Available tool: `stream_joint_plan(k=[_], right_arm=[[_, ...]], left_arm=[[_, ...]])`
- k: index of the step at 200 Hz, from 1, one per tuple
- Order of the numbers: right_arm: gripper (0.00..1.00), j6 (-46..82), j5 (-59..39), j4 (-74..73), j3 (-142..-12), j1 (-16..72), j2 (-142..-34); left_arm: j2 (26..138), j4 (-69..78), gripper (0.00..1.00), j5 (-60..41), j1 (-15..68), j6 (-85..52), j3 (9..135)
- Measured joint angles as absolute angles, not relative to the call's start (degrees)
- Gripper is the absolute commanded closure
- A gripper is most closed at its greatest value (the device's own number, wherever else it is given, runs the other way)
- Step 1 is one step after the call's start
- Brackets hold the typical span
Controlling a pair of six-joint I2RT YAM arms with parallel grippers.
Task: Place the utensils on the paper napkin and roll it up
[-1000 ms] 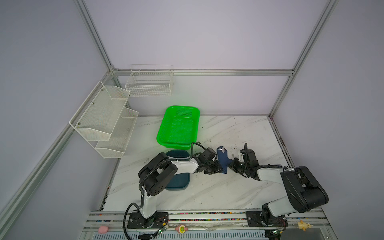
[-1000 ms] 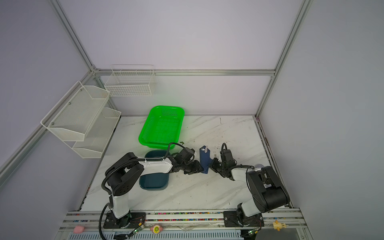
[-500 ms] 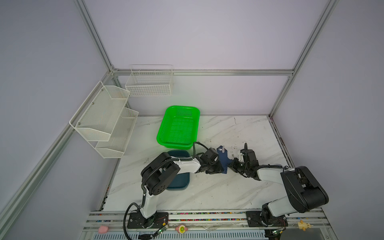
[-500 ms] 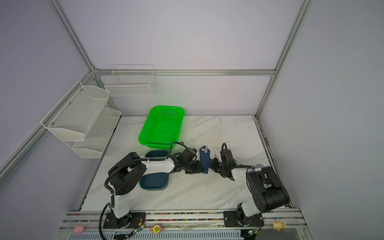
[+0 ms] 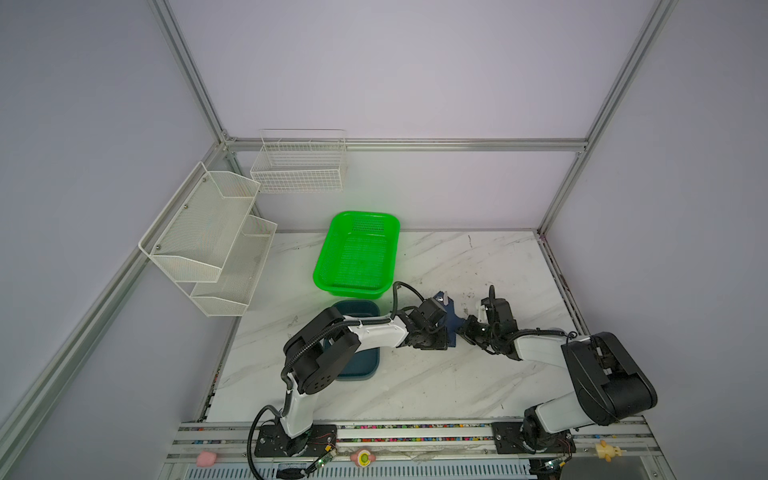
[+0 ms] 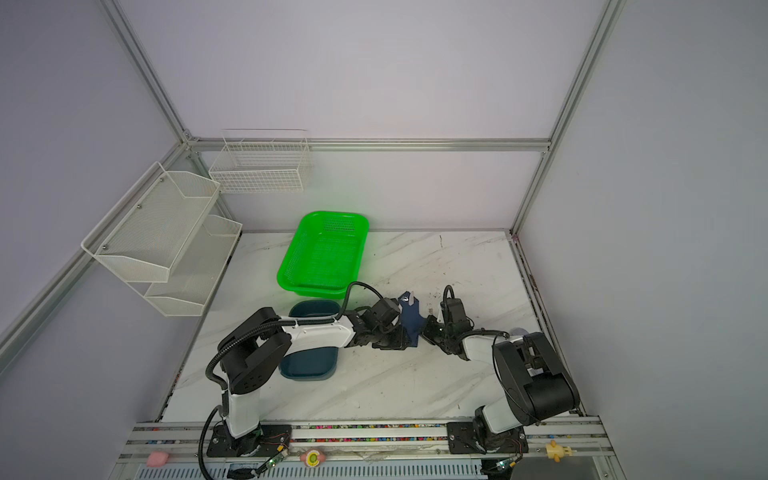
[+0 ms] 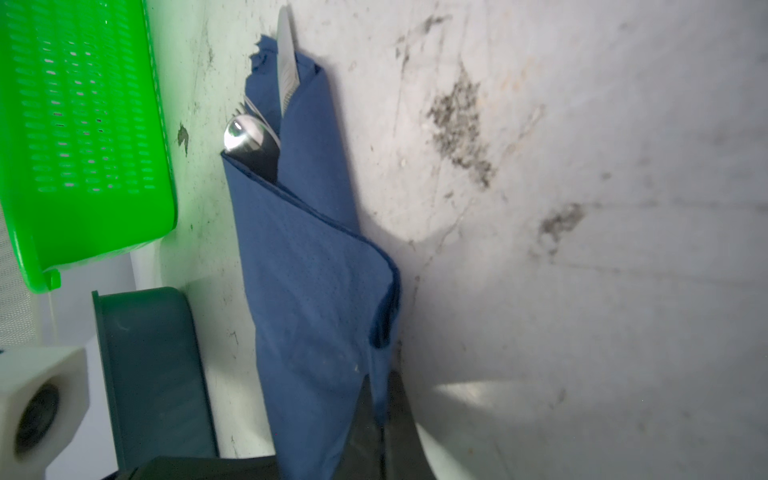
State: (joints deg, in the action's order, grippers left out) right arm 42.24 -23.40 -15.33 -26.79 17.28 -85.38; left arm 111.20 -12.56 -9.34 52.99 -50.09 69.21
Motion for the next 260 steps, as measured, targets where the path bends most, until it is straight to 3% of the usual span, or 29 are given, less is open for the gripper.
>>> stream_joint_plan(k=[21,54,112,190,220,249,260], right_arm=[[0.95,41.6,-23.6,-15.0,-26.8,17.2,-85.1],[0.95,41.3,-23.8,-13.8,-26.8,17.1,-83.9],[0.95,40.8,-24.4,-13.1,-26.9,17.1,-83.1],[0.93,40.9,-25.3,-12.6,-26.9,17.0,-81.6],[0.84,41.2,-26.2,-12.5,-27.0,17.0,-79.2],[0.61,41.4,-27.8,-12.7,-27.3,17.0,-76.0],[0.57,41.7,-28.4,-12.8,-27.3,17.0,-75.3]], left_arm=[[109.0,-13.6,0.58,-9.1,52.2,-50.0,69.0],[107.2,-11.8,0.69,-11.4,48.3,-49.7,69.1],[114.1,-11.3,0.78,-16.6,44.9,-49.5,74.7],[119.6,-11.2,0.77,-21.5,45.1,-50.2,79.2],[120.2,-11.2,0.76,-21.9,45.1,-50.4,79.5],[120.2,-11.2,0.76,-21.9,45.1,-50.4,79.5],[120.2,-11.2,0.76,-21.9,45.2,-50.4,79.5]])
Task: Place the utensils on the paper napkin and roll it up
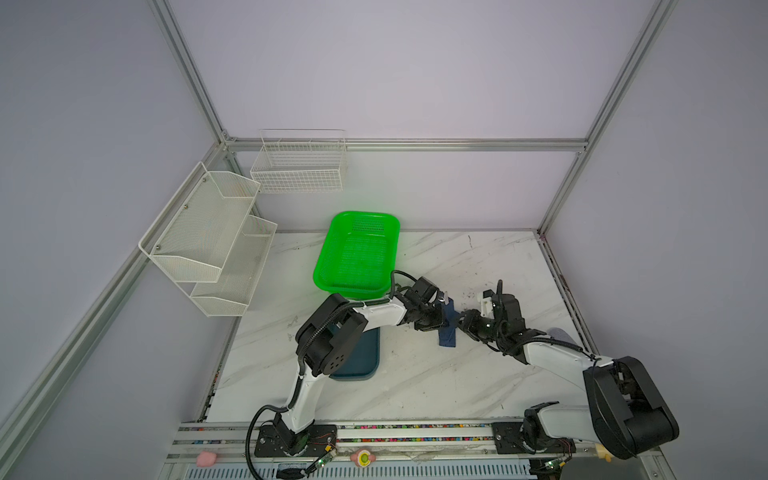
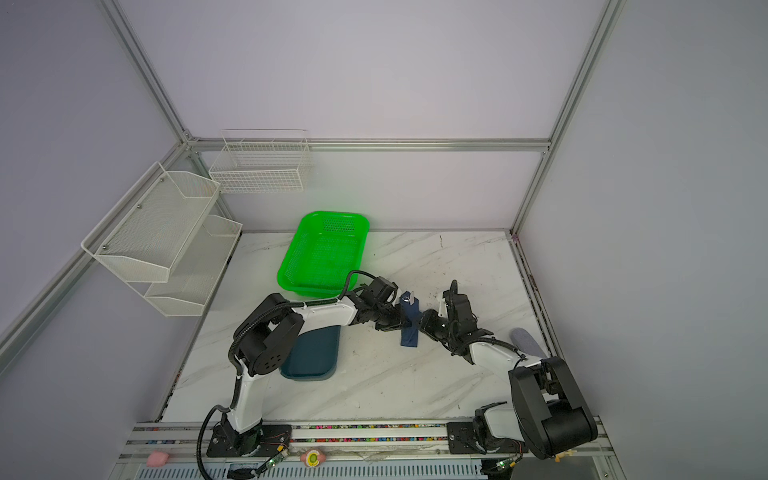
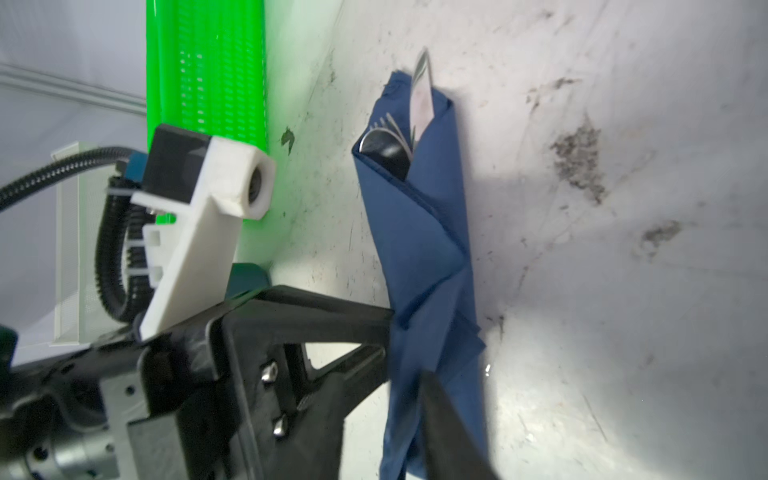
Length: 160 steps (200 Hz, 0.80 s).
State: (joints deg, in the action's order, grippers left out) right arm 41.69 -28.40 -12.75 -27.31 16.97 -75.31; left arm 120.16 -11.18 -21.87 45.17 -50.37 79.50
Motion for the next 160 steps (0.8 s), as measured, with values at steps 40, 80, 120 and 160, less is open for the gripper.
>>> stream_joint_plan(k=[40,80,120,160], right_arm=[[0.46,42.8,-28.6,-12.5,-26.5,17.0,-75.0],[0.45,44.4,-28.1,-12.7,-25.5,17.0,-77.6],[0.46,45.3,-28.3,-15.9,-25.7,17.0,-82.4],[0.69,45.5,-27.4,-18.9,-27.8,16.8,-86.8]], left_arm=[[120.2,-11.1,0.76,-21.9,45.2,-50.4,79.5],[120.2,-11.0,0.76,-21.8,45.2,-50.4,79.5],[120.2,-10.9,0.76,-21.8,45.2,-50.5,79.5],[120.2,-10.9,0.76,-21.4,45.1,-50.6,79.5]])
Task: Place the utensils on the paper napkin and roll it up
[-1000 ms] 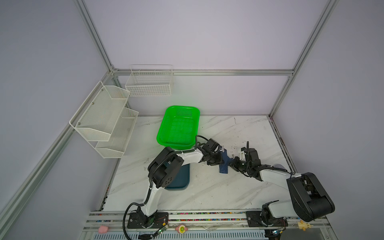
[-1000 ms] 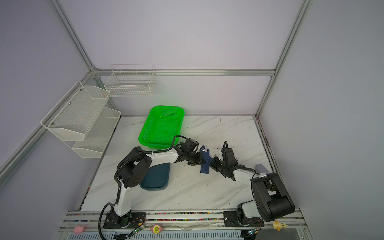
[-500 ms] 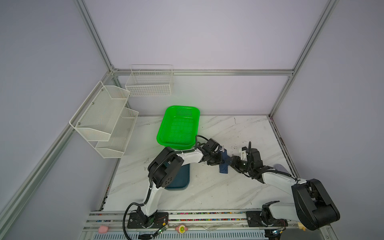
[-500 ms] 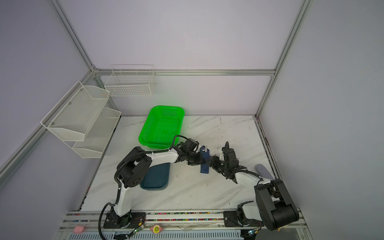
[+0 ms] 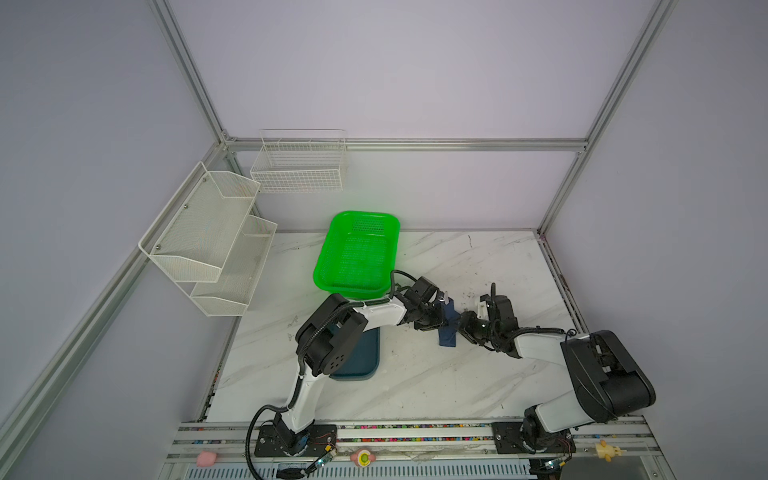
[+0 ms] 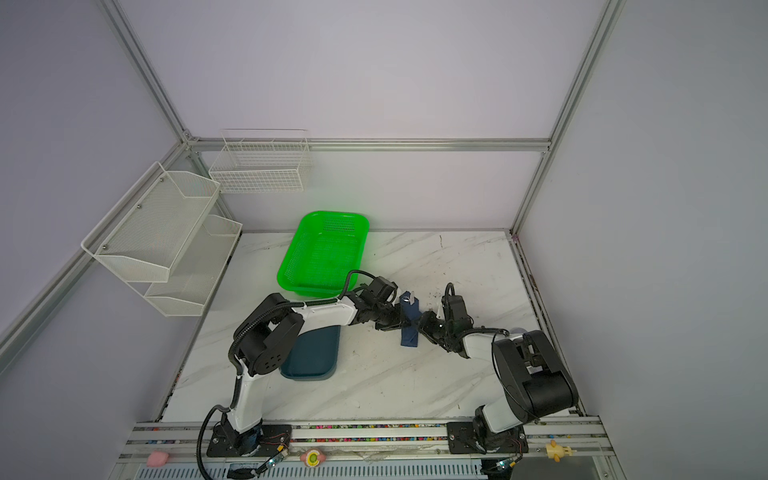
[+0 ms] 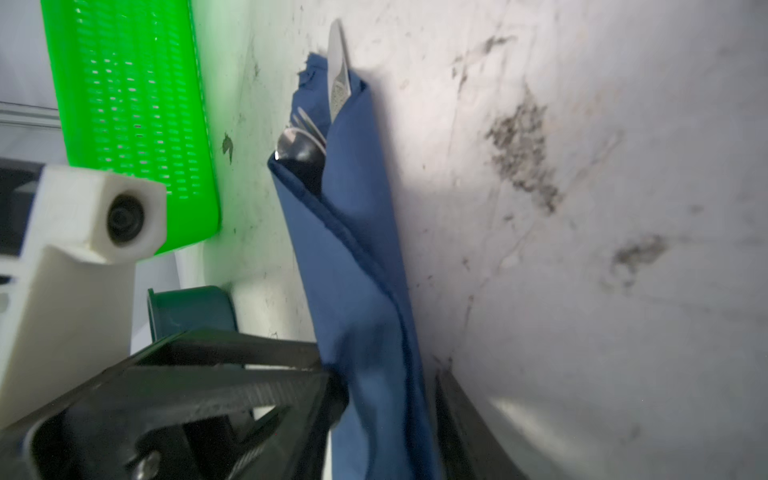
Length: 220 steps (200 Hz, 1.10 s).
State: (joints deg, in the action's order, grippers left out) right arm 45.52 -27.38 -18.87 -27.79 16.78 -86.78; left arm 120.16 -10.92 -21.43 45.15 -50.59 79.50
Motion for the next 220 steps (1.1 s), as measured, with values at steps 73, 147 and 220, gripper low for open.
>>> stream_joint_plan(k=[73,147,220], right_arm=[[0.88,44.4,-26.1,-18.9,-27.2,16.4,-87.4],[0.87,44.3,-26.7,-20.4,-25.7,15.4,-87.3],[0.87,44.2,-27.8,-20.4,-25.5,14.6,-87.3]], left_arm=[[116.4,-11.8,0.61,-16.7,44.7,-51.9,78.4],[115.1,-11.2,0.6,-18.0,40.9,-53.2,76.9],[119.3,-11.2,0.6,-23.3,41.5,-52.9,77.5]])
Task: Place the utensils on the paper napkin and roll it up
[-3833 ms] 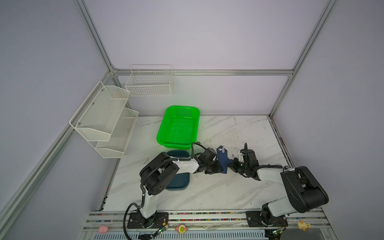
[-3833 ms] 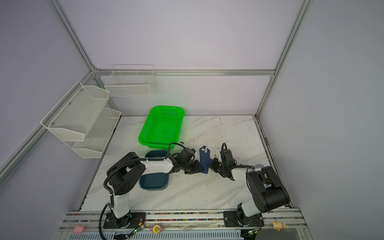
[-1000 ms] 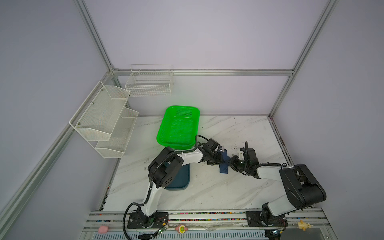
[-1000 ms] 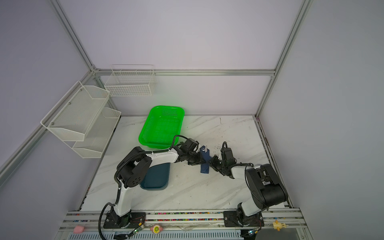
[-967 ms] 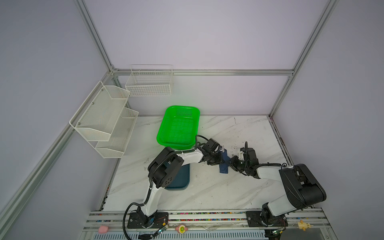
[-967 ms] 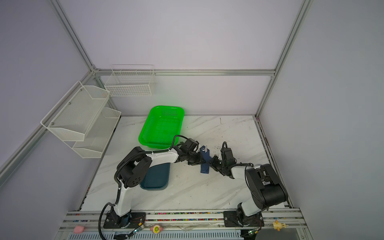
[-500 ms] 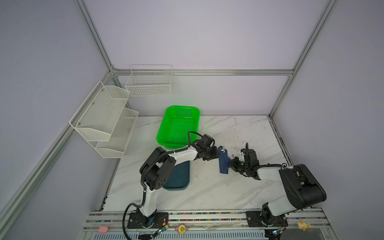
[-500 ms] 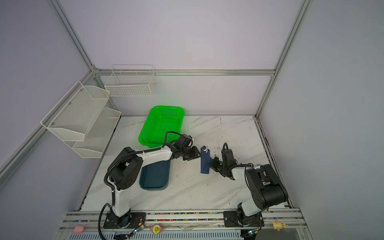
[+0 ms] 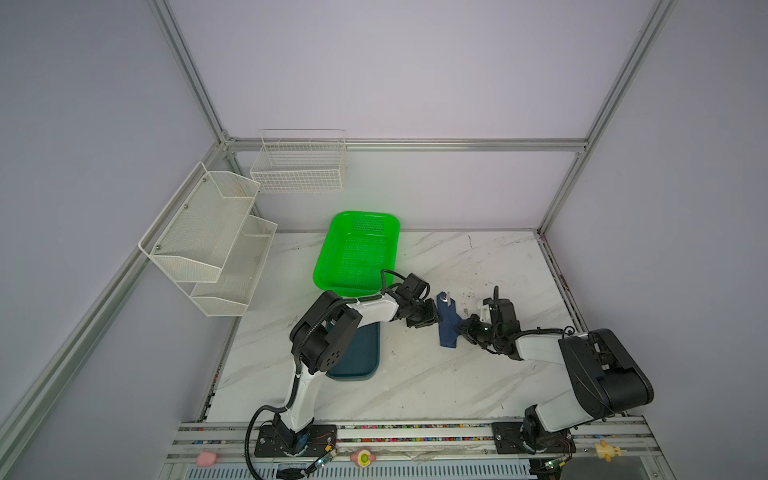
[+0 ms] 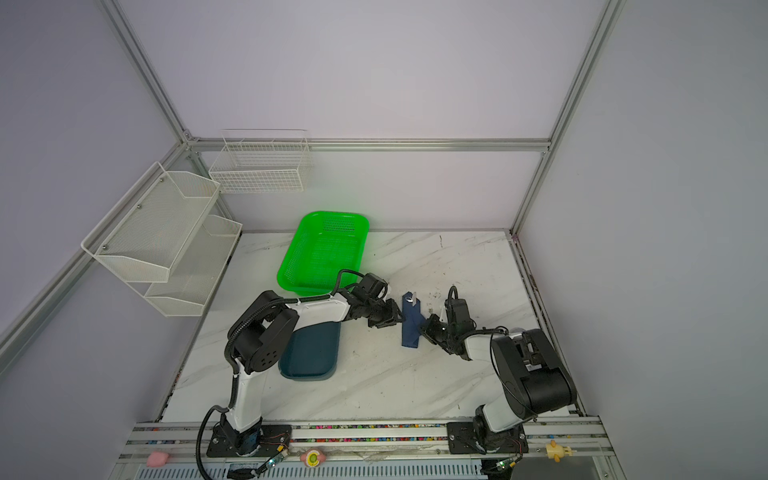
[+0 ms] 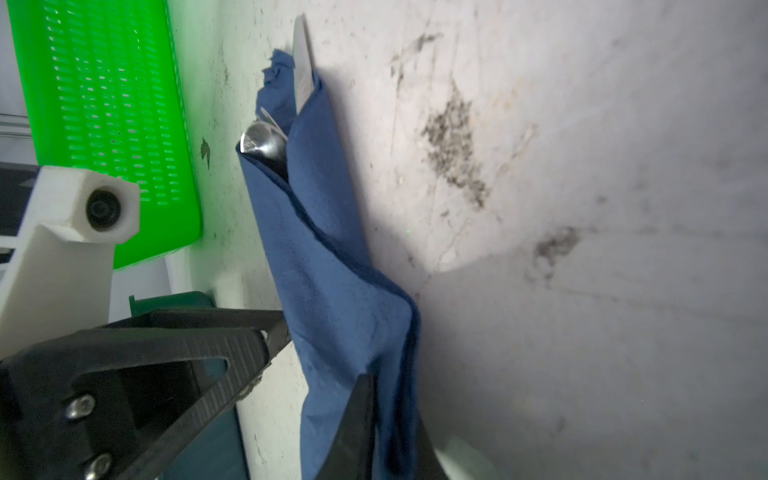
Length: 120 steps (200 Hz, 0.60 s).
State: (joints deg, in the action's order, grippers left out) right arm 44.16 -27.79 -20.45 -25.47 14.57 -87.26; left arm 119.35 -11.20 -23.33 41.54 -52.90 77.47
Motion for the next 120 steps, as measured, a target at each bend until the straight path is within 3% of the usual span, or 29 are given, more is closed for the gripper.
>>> stream_joint_plan(k=[34,88,120], right_arm=[[0.87,43.9,-28.4,-20.4,-25.3,14.1,-87.3],[0.87,43.0,-30.0,-19.9,-25.4,13.1,-87.3],[0.79,42.6,-31.6,-19.3,-25.6,12.0,-87.3]], left_arm=[[120.3,-11.1,0.59,-25.7,41.8,-52.9,78.4],[123.5,-10.8,0.66,-29.3,42.3,-52.6,81.6],[123.7,-11.1,0.69,-29.4,42.3,-51.6,81.7]])
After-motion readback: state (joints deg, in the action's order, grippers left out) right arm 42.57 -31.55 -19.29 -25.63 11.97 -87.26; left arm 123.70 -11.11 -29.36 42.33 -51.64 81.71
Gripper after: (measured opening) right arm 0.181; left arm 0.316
